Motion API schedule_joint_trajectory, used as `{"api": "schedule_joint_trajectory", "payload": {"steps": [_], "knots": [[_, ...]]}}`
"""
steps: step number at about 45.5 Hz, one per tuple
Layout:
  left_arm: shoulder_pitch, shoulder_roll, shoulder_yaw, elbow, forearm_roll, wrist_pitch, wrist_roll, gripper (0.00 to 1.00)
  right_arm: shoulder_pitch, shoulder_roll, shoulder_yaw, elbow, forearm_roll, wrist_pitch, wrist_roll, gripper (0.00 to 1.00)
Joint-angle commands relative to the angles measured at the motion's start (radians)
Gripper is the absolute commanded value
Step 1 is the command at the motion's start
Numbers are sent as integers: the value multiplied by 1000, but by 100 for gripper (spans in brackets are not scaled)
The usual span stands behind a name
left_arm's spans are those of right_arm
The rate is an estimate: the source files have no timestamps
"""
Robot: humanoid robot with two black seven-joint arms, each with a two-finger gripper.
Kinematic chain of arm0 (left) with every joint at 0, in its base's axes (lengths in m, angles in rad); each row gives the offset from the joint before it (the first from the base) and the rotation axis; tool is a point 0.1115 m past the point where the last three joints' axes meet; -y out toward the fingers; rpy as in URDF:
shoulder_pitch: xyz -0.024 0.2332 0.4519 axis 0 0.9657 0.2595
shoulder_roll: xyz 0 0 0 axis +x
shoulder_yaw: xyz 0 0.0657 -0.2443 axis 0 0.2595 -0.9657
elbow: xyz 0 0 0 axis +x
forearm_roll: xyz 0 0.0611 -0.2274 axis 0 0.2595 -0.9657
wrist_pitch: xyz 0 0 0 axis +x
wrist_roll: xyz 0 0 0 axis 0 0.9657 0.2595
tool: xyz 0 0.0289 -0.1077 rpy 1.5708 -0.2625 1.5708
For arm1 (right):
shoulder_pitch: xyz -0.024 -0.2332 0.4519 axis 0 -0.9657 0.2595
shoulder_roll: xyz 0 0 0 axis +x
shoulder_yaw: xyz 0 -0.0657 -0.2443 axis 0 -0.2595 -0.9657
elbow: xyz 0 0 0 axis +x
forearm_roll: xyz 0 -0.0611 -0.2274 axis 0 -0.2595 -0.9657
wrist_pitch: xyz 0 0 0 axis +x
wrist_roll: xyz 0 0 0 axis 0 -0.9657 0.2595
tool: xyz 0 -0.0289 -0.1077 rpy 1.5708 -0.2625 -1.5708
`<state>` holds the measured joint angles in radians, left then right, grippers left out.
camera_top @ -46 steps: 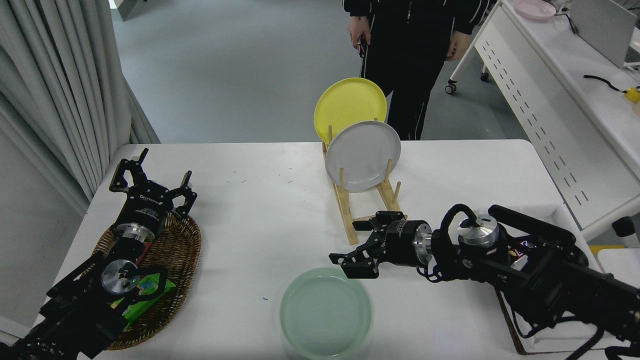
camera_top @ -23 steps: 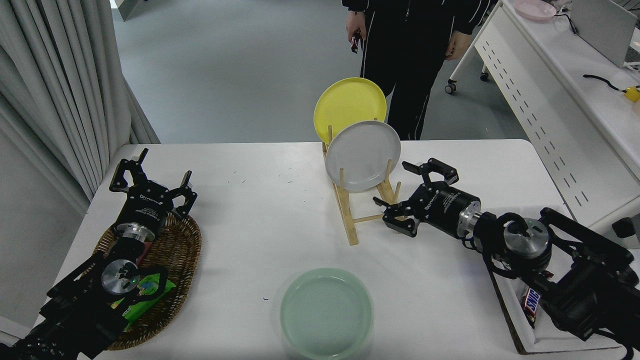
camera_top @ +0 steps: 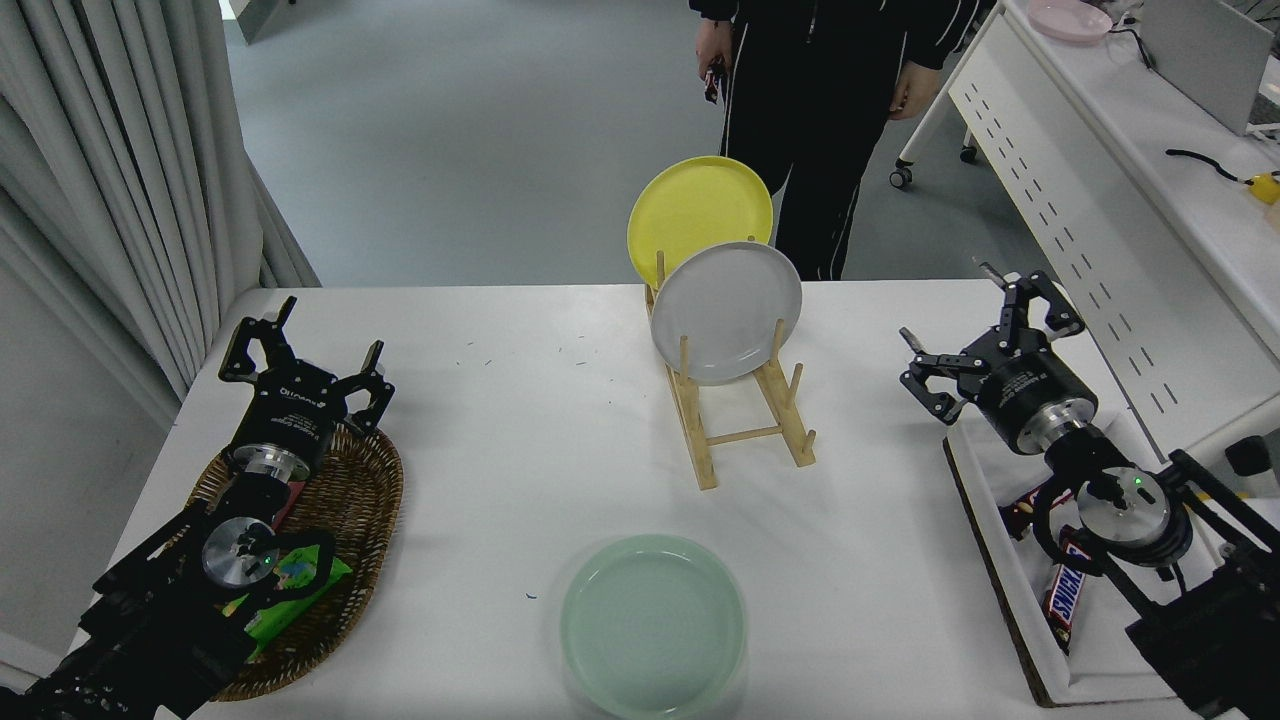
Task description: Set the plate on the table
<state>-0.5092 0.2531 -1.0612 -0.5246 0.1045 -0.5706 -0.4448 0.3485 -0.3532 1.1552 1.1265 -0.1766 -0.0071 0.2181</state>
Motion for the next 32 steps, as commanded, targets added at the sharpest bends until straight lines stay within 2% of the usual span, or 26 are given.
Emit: {"api": "schedule_joint_trajectory", "payload": {"steps": [1,6,11,32], "knots": [[0,0,0,0,0,0,0,100,-29,95,90,-161,-100,27,122,100],[0,0,0,0,0,0,0,100,3,115,81,-276,-100,133,122,100],[0,0,0,0,0,0,0,100,12,129,78,-318,-100,185,122,100],[0,0,0,0,0,0,0,100,27,138,66,-312,-83,188,122,100]]}}
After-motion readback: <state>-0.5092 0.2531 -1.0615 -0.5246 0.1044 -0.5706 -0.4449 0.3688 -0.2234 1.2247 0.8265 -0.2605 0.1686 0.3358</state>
